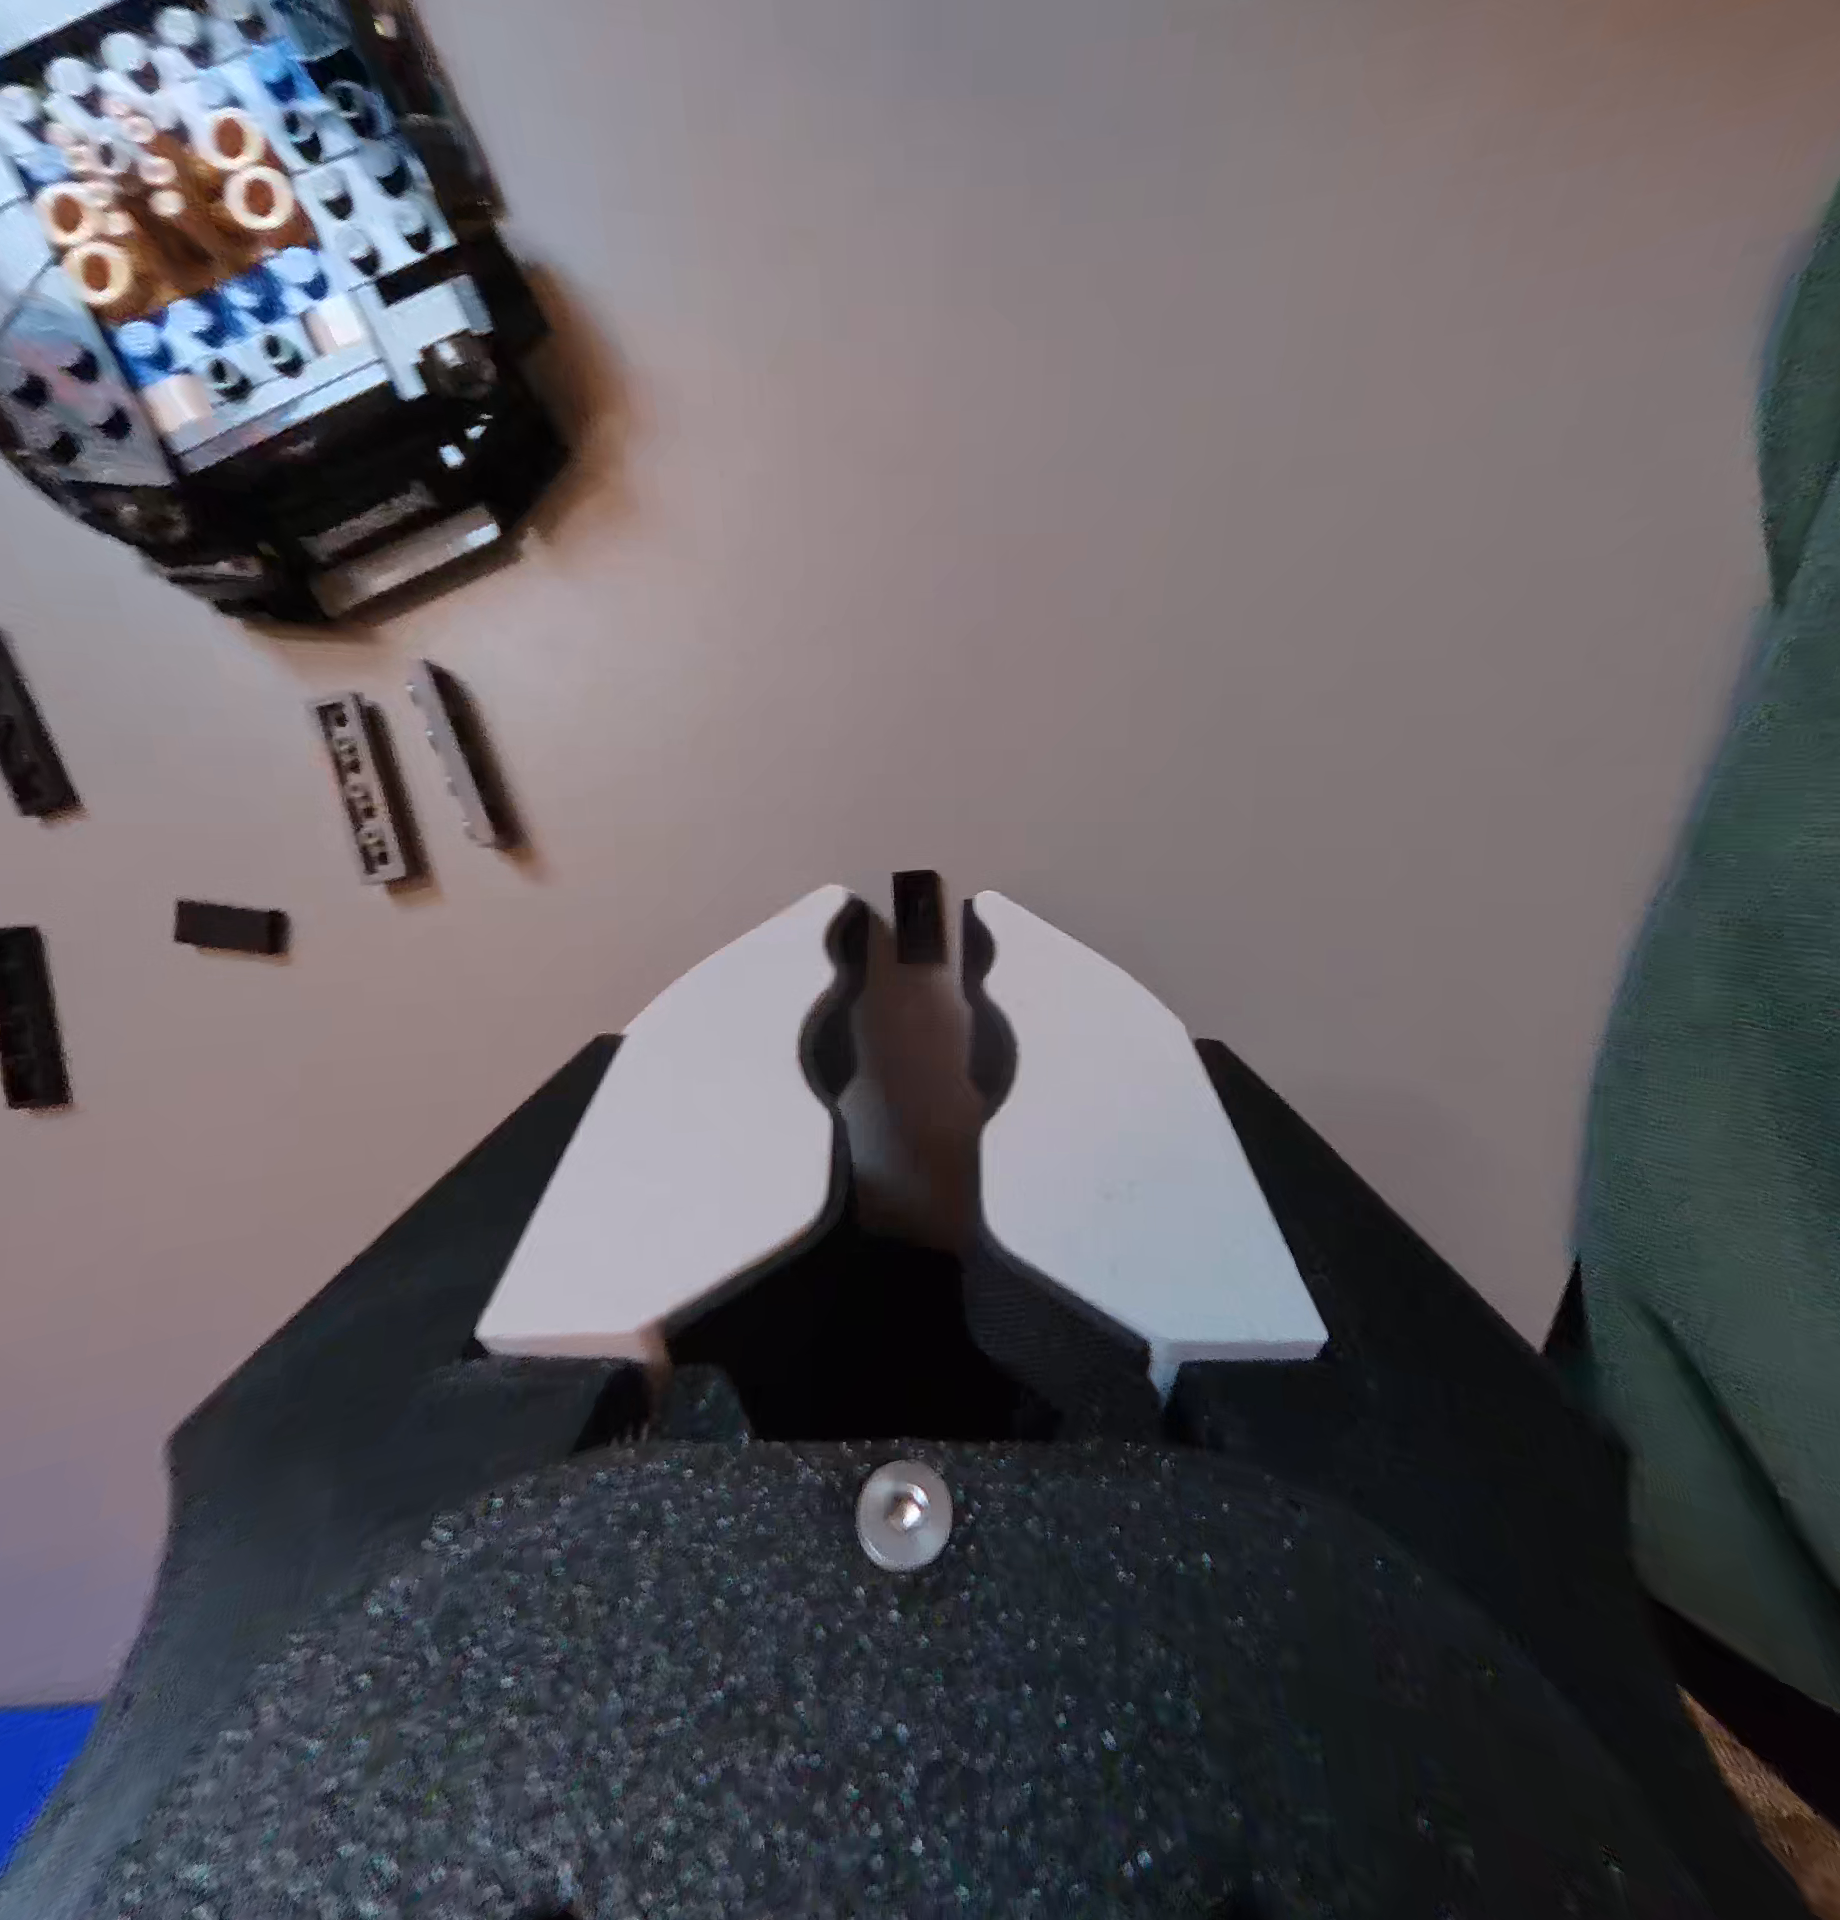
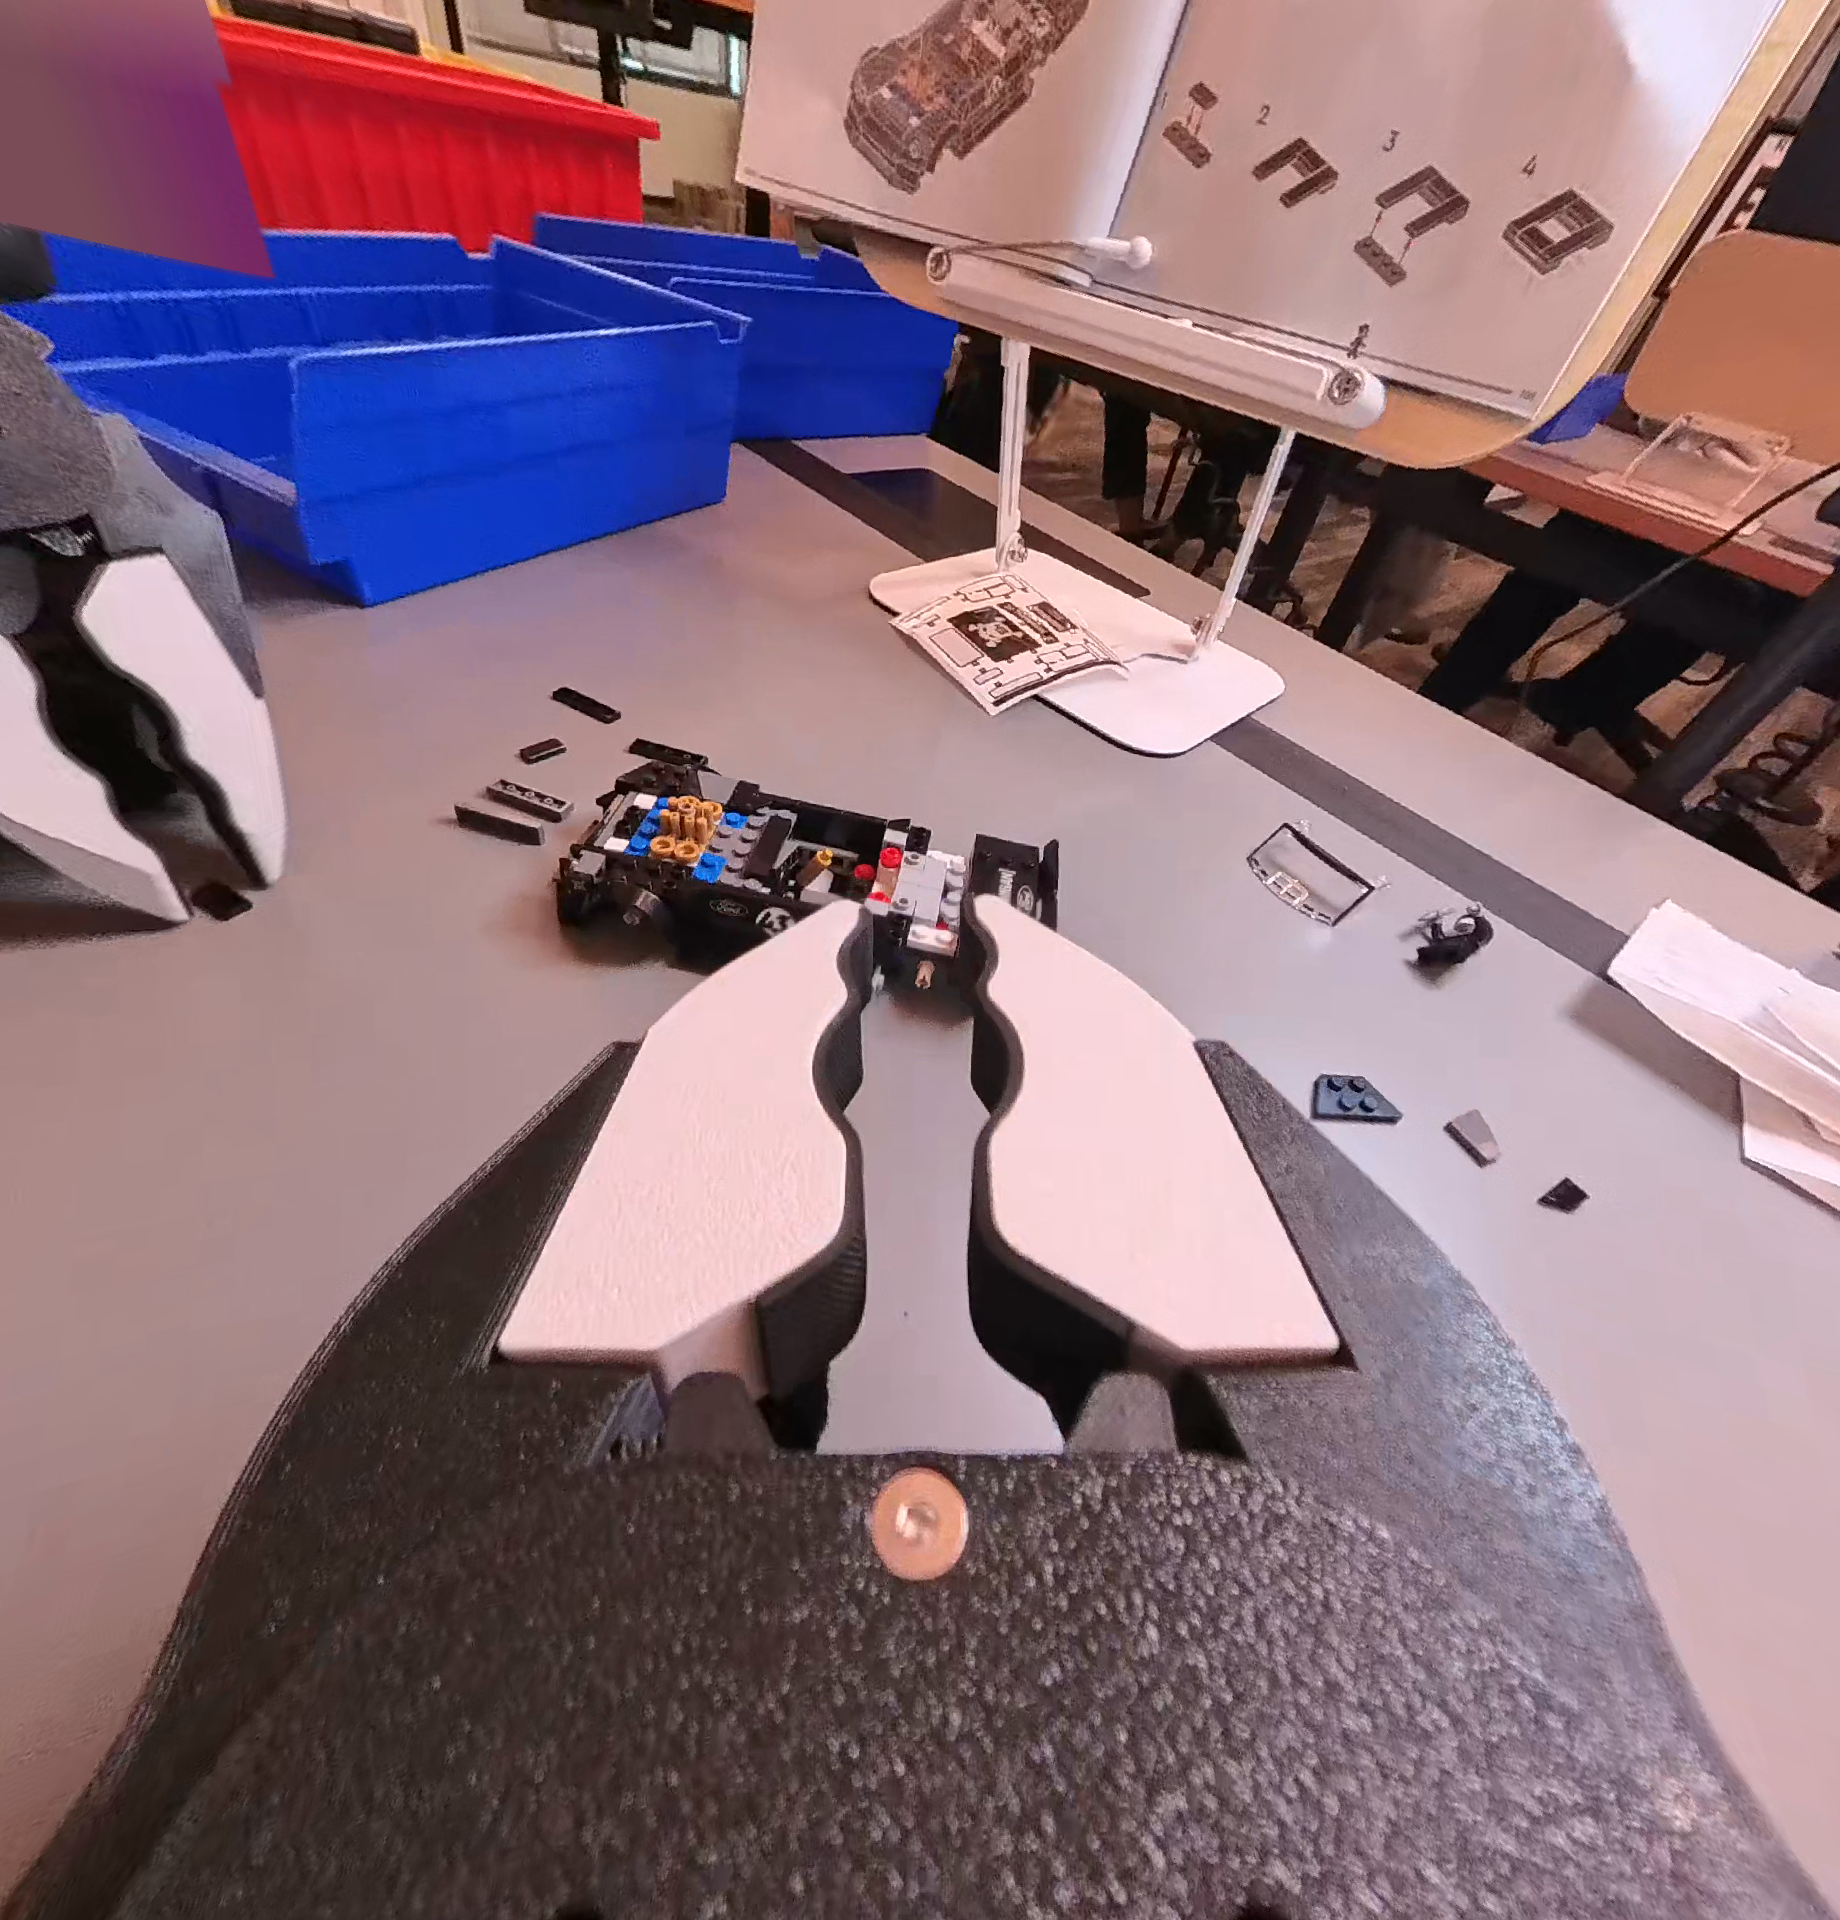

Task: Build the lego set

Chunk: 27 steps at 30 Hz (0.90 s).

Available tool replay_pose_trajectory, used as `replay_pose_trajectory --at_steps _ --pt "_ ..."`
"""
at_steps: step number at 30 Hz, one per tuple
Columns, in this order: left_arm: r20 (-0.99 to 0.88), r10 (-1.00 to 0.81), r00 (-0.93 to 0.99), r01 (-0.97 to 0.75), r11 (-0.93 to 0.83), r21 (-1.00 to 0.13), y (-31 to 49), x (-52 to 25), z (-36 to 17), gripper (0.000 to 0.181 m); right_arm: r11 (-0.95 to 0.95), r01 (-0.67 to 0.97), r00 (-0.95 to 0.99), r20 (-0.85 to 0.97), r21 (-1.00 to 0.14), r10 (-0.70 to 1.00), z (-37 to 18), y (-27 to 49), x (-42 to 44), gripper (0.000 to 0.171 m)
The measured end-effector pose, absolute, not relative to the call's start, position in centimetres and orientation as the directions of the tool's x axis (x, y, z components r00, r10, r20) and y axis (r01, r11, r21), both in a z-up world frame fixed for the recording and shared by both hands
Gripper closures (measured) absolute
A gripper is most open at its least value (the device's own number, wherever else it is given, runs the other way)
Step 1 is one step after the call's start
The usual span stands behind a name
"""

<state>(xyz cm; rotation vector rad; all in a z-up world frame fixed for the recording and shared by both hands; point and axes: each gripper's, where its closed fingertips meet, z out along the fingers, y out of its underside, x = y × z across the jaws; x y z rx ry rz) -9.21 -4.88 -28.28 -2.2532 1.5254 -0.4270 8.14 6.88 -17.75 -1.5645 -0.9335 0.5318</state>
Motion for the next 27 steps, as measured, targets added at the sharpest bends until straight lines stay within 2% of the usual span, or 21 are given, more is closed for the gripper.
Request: replay_pose_trajectory --at_steps 1,4,6,10,13,16,21,27 --pt "0.04 -0.937 0.348 -0.82 -0.325 -0.471 -5.1 -9.1 -28.3 0.173 -0.004 0.274 0.572 0.16 -0.962 0.805 -17.9 6.8 8.1 0.155" --pt "0.022 -0.938 0.346 -0.82 -0.314 -0.479 -4.7 -9.1 -28.3 0.173 -0.006 0.281 0.536 0.152 -0.96 0.831 -18.1 6.0 7.3 0.155" --pt "0.043 -0.935 0.352 -0.77 -0.315 -0.554 -4.2 -8.5 -27.4 0.173 -0.009 0.277 0.482 0.131 -0.961 0.866 -18.1 4.9 6.1 0.155" --pt "0.187 -0.93 0.317 -0.444 -0.32 -0.837 -3.3 -5.0 -20.5 0.173 -0.059 0.202 0.325 0.01 -0.978 0.945 -17.1 1.6 2.6 0.155" --pt "0.21 -0.952 0.222 -0.165 -0.249 -0.954 -3.0 -3.1 -15.0 0.173 -0.164 0.087 0.172 -0.148 -0.983 0.974 -15.4 -0.9 -0.3 0.155" --pt "0.157 -0.971 0.183 -0.023 -0.163 -0.986 -2.8 -2.1 -12.7 0.173 -0.317 -0.019 0.027 -0.317 -0.948 0.948 -13.6 -2.3 -2.0 0.155" --pt "-0.089 -0.968 0.235 -0.014 0.088 -0.996 -3.1 -1.8 -11.9 0.173 -0.629 -0.105 -0.196 -0.604 -0.771 0.773 -11.9 -2.8 -2.3 0.149" --pt "-0.369 -0.878 0.304 -0.085 0.361 -0.929 -3.6 -1.8 -11.6 0.173 -0.777 -0.036 -0.316 -0.73 -0.629 0.605 -11.8 -3.7 -3.0 0.143"
